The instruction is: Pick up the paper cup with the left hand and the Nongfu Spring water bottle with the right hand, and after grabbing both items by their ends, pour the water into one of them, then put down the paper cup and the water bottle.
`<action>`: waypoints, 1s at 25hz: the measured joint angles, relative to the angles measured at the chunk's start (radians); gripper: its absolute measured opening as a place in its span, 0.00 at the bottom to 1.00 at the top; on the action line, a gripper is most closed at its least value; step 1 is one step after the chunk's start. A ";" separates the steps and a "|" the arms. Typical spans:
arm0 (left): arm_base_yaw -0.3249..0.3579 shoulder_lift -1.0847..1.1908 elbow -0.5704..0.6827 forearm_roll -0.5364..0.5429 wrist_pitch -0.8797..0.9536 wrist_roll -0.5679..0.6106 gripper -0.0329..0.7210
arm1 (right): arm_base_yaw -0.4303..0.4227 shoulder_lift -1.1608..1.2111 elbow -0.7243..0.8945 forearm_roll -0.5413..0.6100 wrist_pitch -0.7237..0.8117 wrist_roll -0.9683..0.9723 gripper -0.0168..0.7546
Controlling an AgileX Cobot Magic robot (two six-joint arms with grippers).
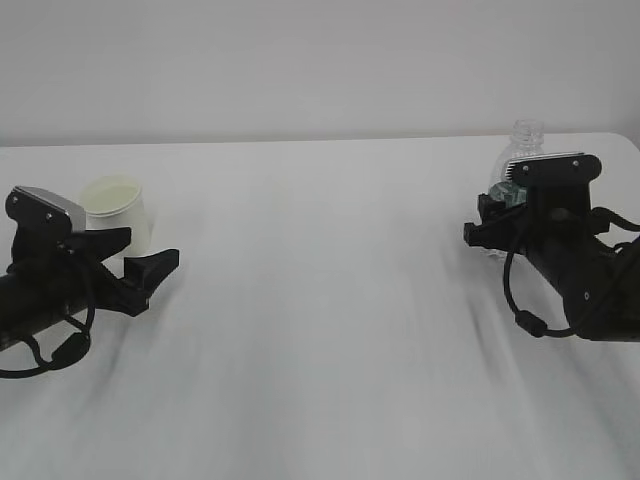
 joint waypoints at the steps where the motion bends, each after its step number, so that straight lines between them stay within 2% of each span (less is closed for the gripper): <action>1: 0.000 0.000 0.000 0.000 0.000 0.000 0.82 | 0.000 0.000 0.000 0.000 0.000 0.000 0.71; 5: 0.000 0.000 0.000 0.000 0.000 0.000 0.82 | 0.000 0.000 0.000 0.011 0.000 0.000 0.78; 16: 0.000 0.000 0.000 -0.002 0.000 0.000 0.82 | 0.000 0.000 -0.002 0.027 0.000 0.000 0.78; 25: 0.000 0.000 0.000 -0.006 0.000 0.000 0.82 | 0.000 -0.007 -0.002 0.027 0.060 0.000 0.78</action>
